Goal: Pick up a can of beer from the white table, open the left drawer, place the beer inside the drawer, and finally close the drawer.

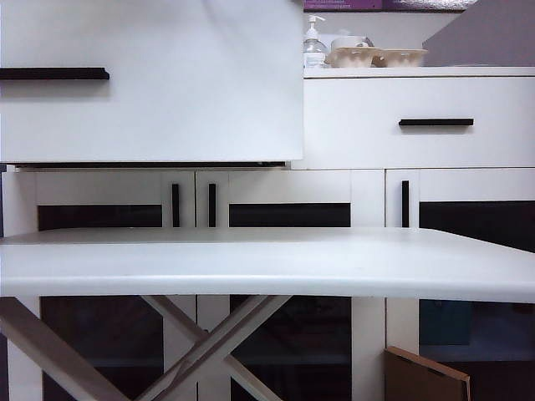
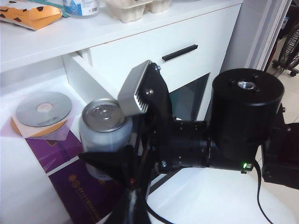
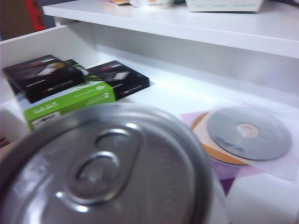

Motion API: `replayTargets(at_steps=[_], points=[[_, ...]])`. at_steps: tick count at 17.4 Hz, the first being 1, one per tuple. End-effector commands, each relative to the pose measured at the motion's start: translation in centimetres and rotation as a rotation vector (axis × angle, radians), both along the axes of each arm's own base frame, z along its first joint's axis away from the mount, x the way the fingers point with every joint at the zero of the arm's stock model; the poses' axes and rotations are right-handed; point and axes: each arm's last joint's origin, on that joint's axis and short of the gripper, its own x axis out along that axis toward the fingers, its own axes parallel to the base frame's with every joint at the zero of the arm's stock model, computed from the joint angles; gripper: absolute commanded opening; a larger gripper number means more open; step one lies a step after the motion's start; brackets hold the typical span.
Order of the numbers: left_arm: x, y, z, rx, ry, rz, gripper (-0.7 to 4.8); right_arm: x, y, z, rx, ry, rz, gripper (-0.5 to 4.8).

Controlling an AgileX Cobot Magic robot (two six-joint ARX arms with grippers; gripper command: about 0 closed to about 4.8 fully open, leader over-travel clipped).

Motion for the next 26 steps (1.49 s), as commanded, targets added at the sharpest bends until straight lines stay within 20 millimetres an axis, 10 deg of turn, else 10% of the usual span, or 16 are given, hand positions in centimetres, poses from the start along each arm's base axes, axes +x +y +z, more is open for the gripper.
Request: replayTargets(at_steps=[1,9,12,19,26], points=[[-0.2,0.0,0.3,-0.005,-0.022,-0.004,-0.05,-0.3,0.1,0.7,0.003,-0.040,0.042,3.92],[-0.2,0.0,0.3,-0.005,-0.022,-0.004,-0.05,-0.9,-0.4,2.4,0.018,-0.065,0.032,3.86],[-0.2,0.0,0.3,-0.005,-0.022,-0.004,-0.05,-0.9,-0.8,3.6,0.034,-0.100,-0.091,-0.19],[-0.2,0.1,0.3,-0.005,-0.021,-0.004,-0.05,-0.9,-0.7,2.8,0.014,-0.017,-0.136,-0.04],[-0.3,0.1,0.3,-0.003,-0.012,-0.004,-0.05,-2.1,0.5,2.3,0.008,0.125,0.249,-0.03]])
